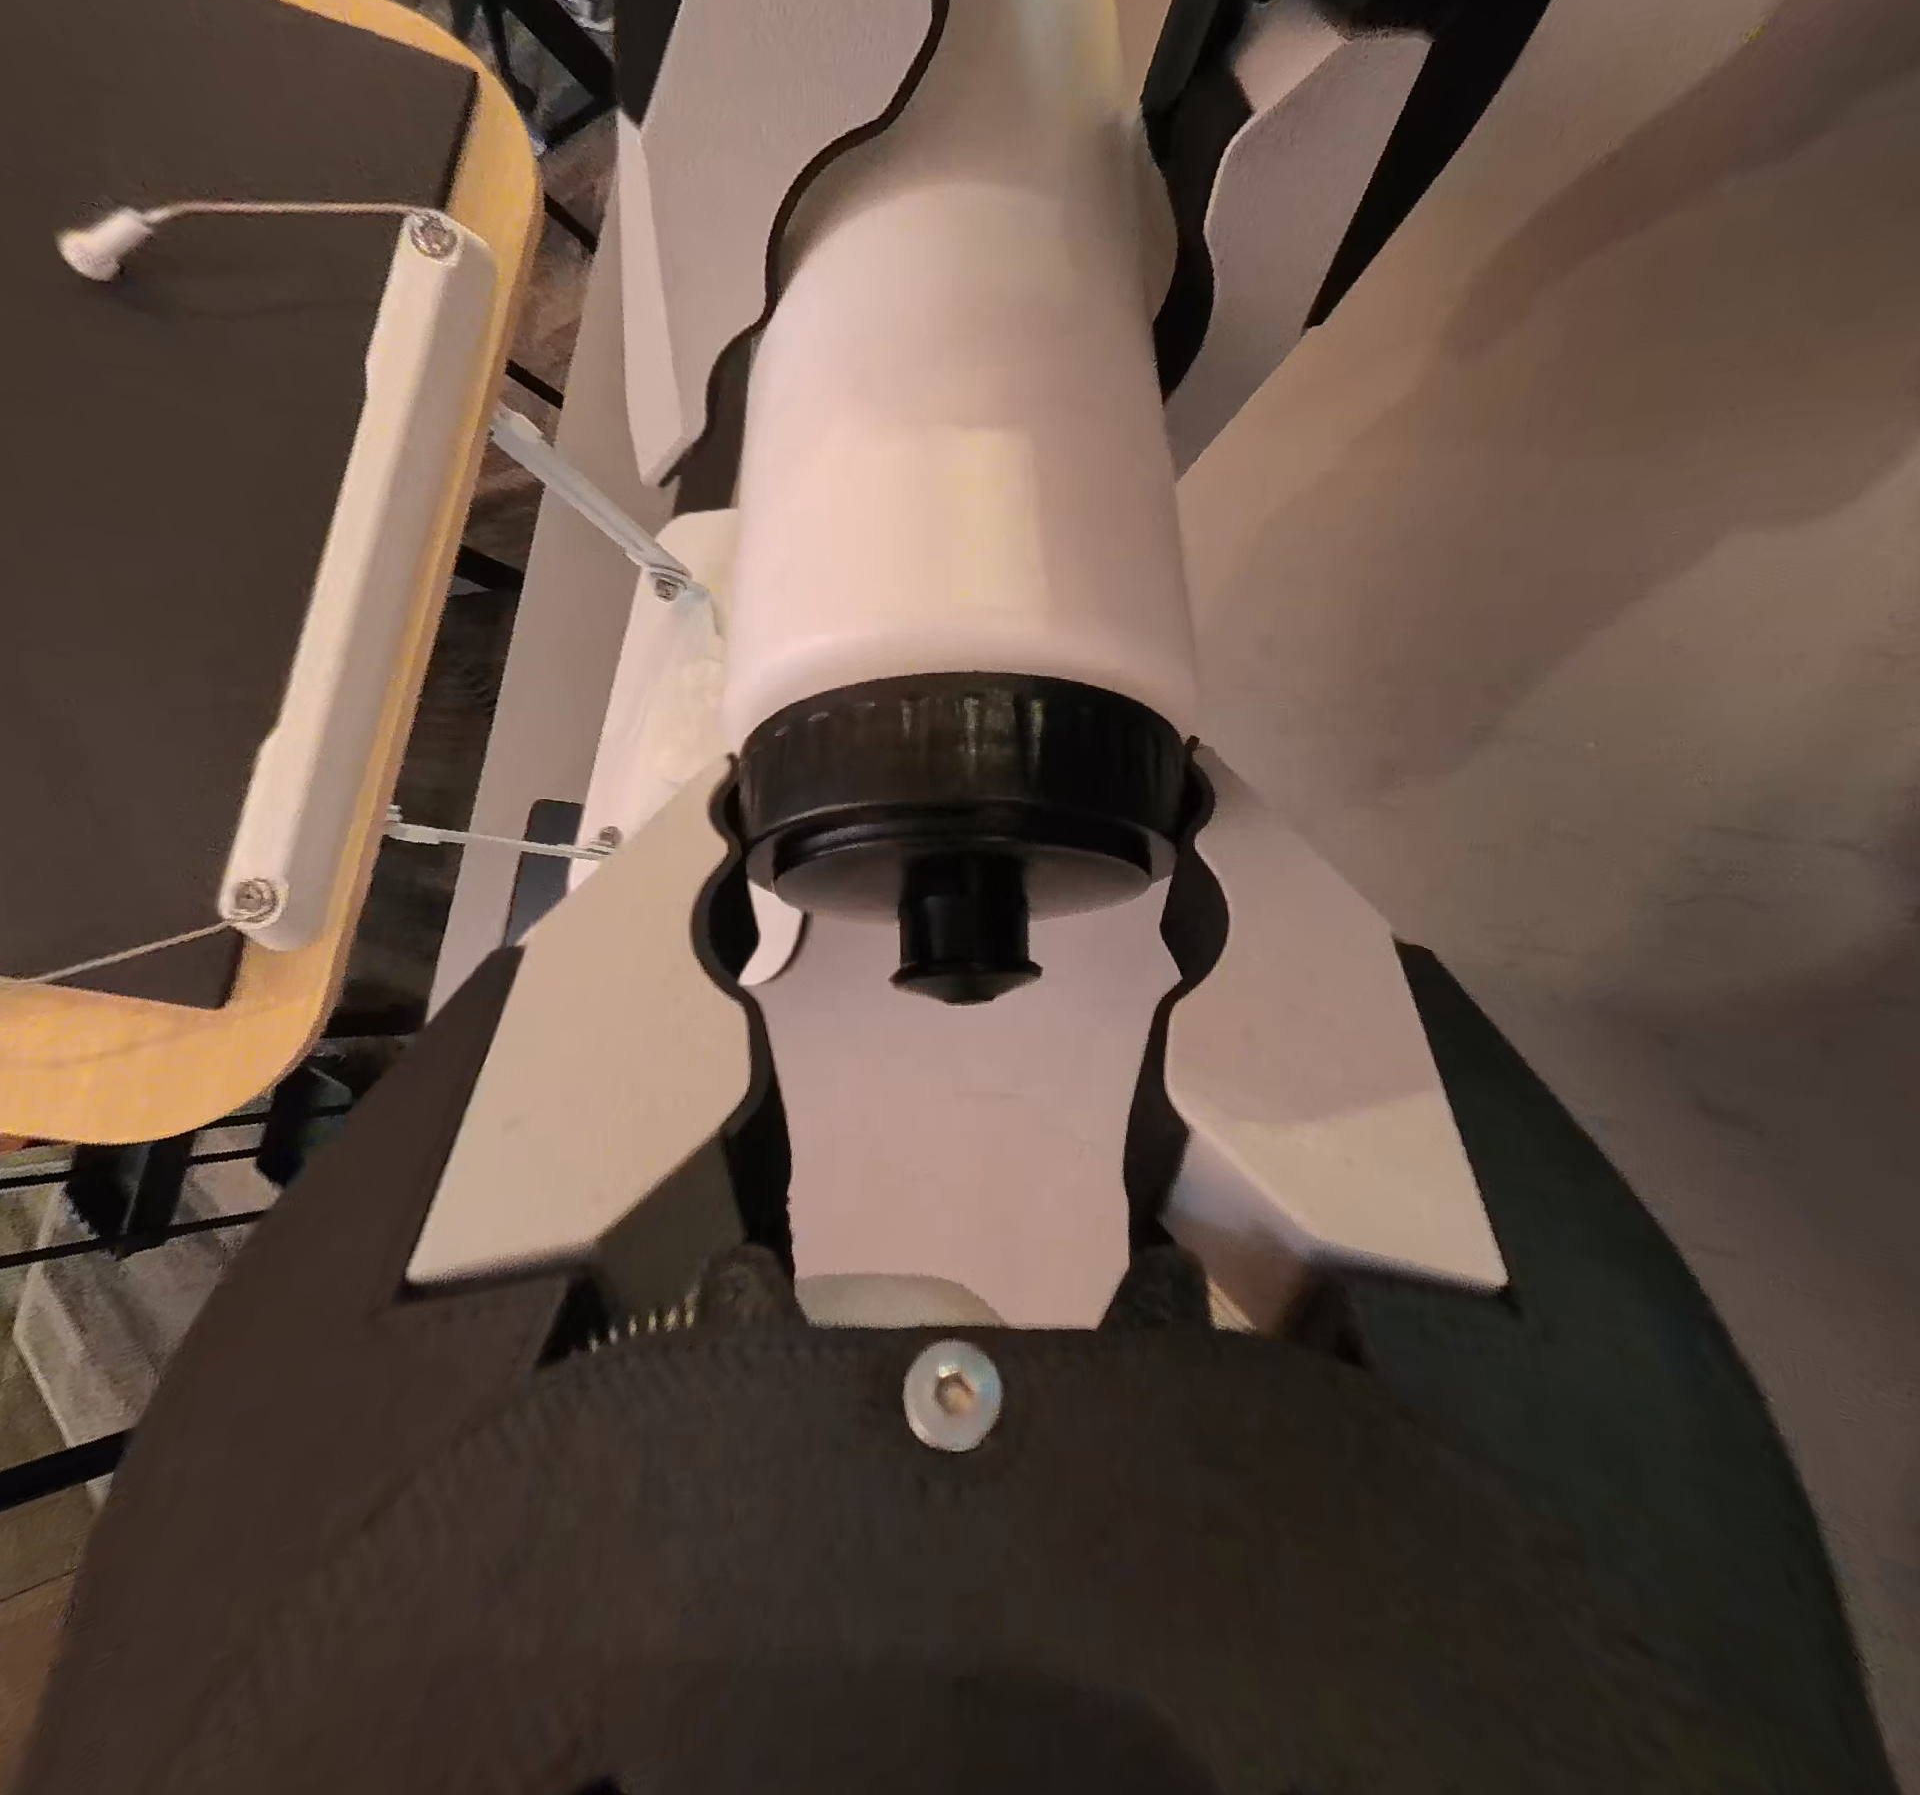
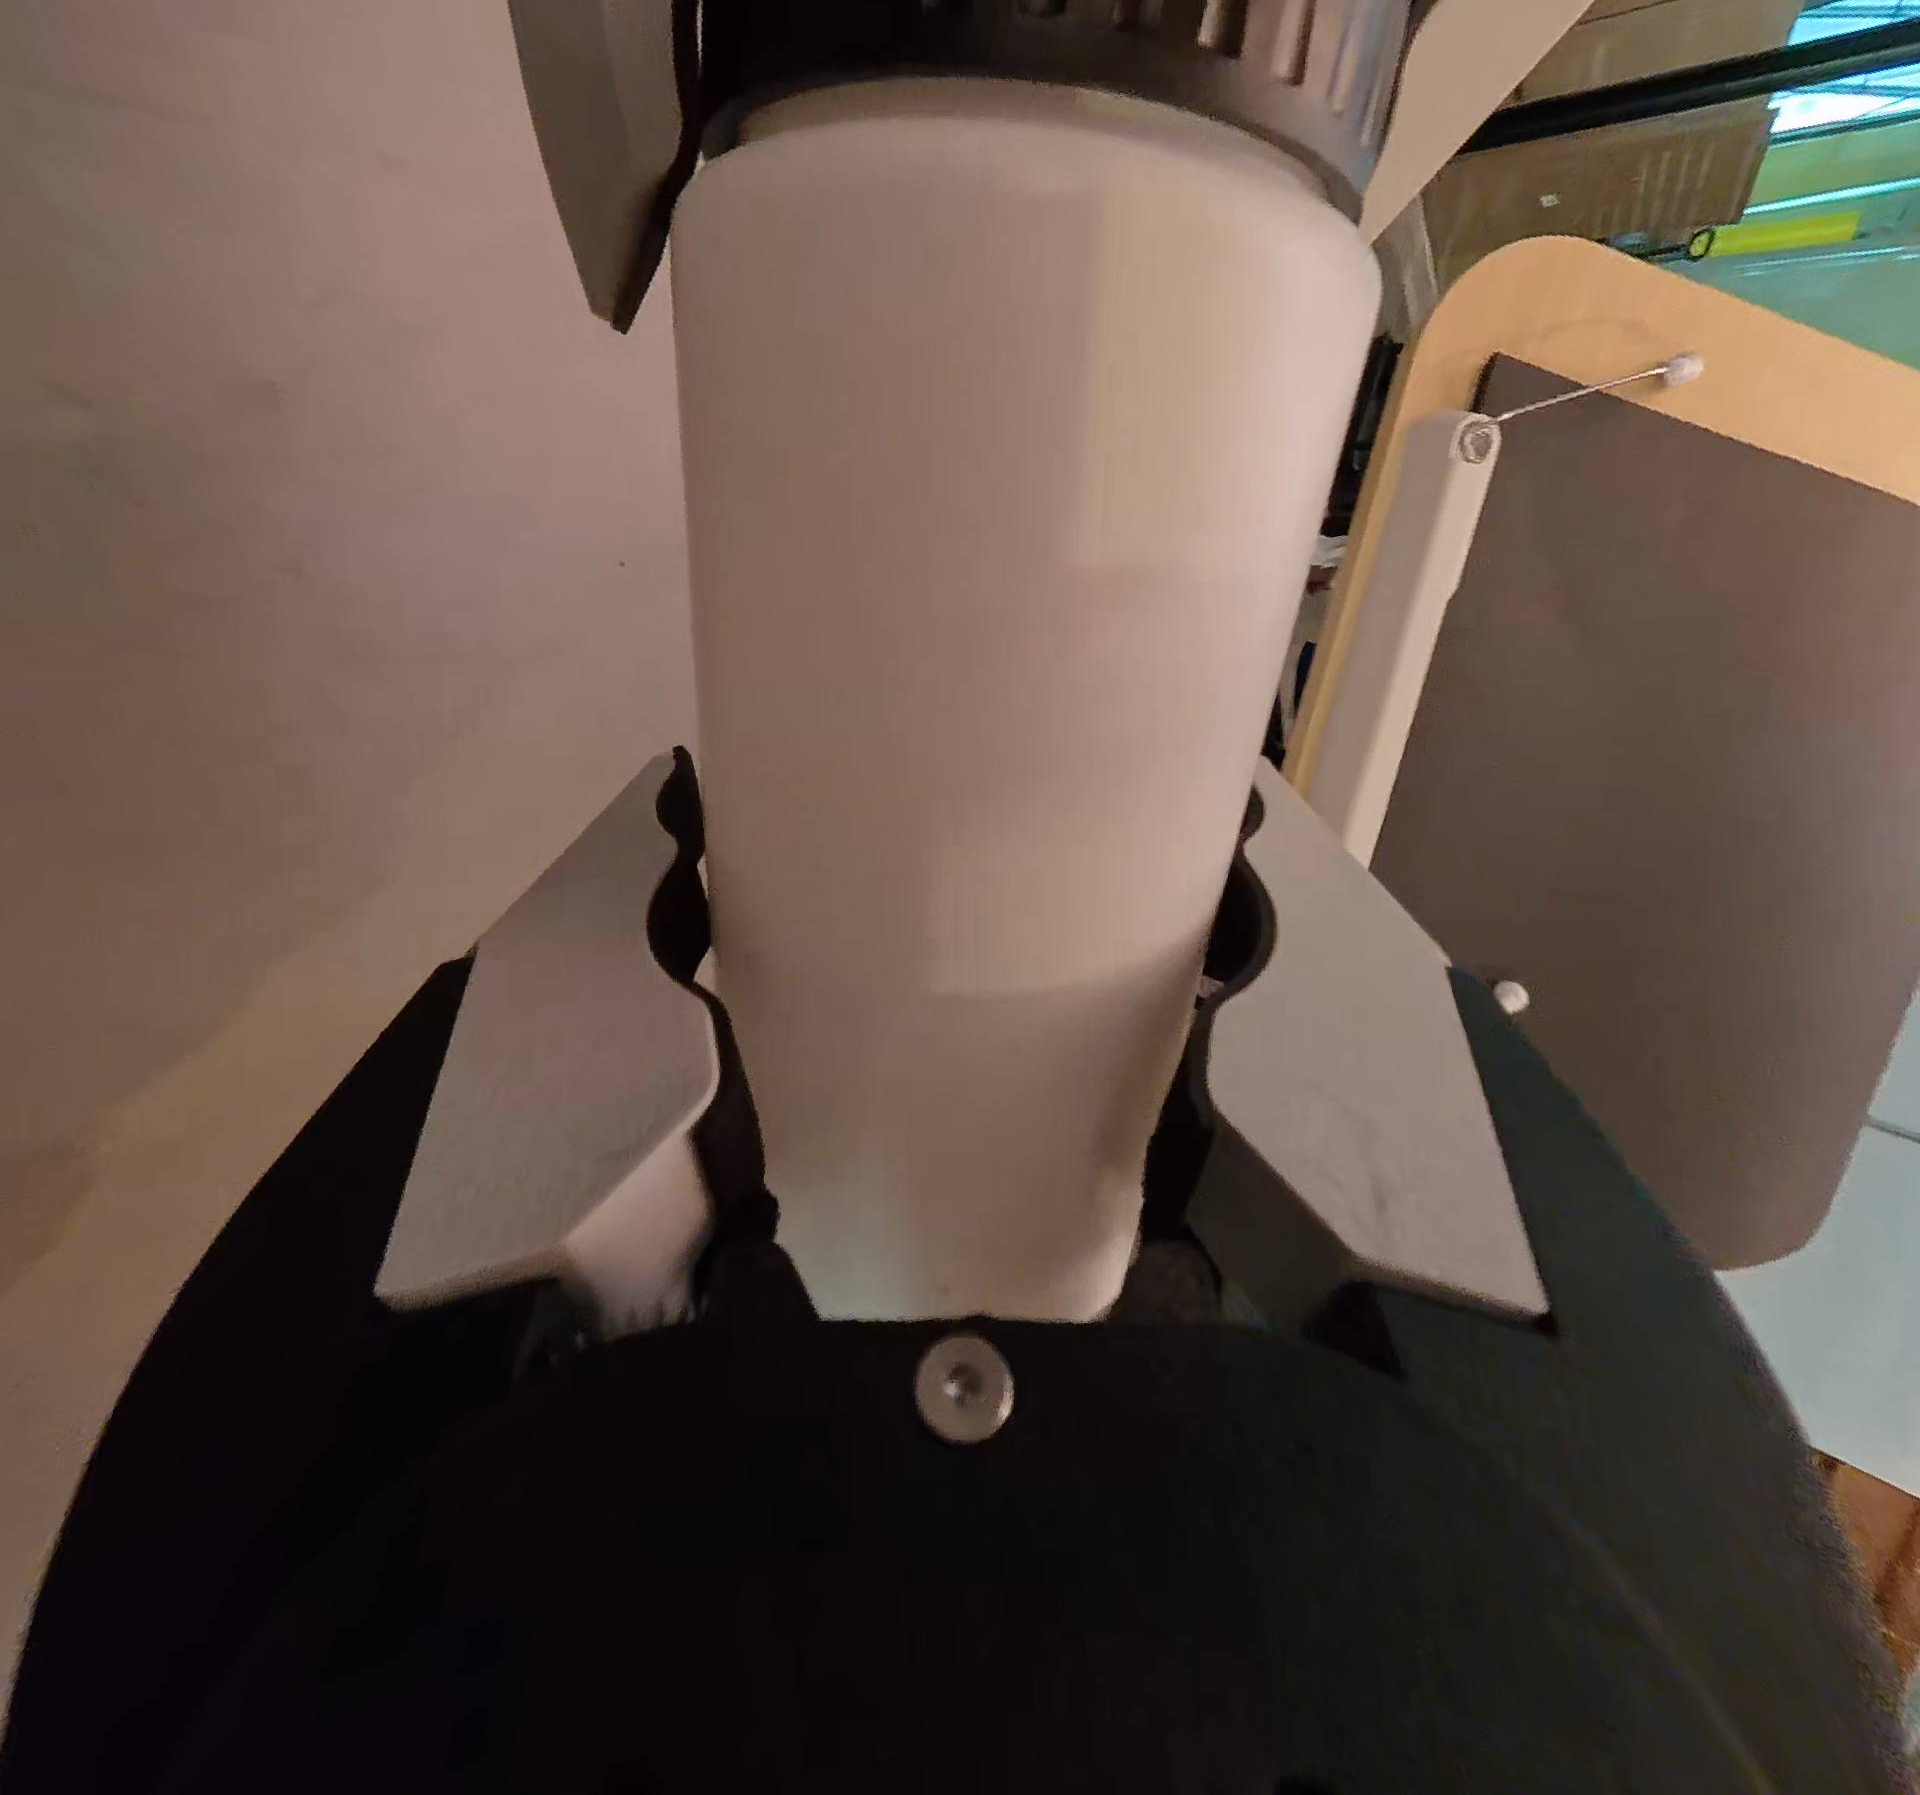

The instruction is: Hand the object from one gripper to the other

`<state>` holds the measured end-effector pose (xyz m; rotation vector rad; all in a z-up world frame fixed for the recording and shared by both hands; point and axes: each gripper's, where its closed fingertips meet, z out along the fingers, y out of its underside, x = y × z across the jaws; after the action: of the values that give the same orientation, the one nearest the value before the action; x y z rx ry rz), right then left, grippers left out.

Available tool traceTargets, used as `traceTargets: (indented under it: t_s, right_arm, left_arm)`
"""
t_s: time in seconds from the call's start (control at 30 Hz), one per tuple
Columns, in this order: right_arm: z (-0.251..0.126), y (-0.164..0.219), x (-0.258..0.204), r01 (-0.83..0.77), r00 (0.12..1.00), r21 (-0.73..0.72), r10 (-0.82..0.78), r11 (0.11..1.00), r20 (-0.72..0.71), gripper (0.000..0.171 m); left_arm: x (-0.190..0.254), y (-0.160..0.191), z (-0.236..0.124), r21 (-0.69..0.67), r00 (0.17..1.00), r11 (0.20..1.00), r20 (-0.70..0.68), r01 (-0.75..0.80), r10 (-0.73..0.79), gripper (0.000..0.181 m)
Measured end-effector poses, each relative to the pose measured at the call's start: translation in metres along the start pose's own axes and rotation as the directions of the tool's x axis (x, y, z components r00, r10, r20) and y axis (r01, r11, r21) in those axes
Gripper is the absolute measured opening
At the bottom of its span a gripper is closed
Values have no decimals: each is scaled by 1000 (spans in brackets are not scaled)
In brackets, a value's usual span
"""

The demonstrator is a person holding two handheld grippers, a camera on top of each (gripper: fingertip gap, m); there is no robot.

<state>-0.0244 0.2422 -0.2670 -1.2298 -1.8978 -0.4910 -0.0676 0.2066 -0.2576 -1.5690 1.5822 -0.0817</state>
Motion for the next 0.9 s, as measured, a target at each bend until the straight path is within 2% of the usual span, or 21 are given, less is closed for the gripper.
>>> traceTargets:
  t_s: [0.27, 0.37, 0.47, 0.53, 0.63, 0.7, 0.8, 0.9]
  right_arm:
    - [-8, 5, 20, -88, 994, 53, 91, 995, -56, 97]
    - [-12, 12, 30, -196, 979, 119, 202, 973, -38, 97]
    - [-19, 20, 51, -342, 932, 224, 360, 913, -41, 97]
    - [-28, 18, 60, -459, 879, 330, 477, 825, 29, 97]
    - [-51, 3, 78, -615, 764, 512, 614, 600, 199, 97]
    - [-73, -11, 88, -658, 712, 621, 619, 425, 331, 97]
    - [-103, -28, 99, -695, 646, 699, 576, 171, 501, 97]
    - [-113, -39, 101, -700, 619, 712, 538, 49, 572, 97]
  left_arm:
    - [-22, -23, -21, 95, 989, 995, 151, -17, 3, 78]
    - [-33, -38, -39, 206, 982, 978, 179, 24, -61, 77]
    - [-48, -49, -56, 317, 969, 945, 203, 74, -144, 80]
    - [-55, -53, -64, 382, 961, 918, 194, 108, -194, 80]
    - [-54, -55, -60, 441, 960, 881, 126, 170, -249, 85]
    - [-46, -54, -47, 450, 960, 864, 50, 225, -276, 90]
    - [-31, -59, -27, 468, 948, 829, -70, 306, -310, 97]
    - [-13, -66, -8, 474, 923, 792, -184, 385, -338, 107]
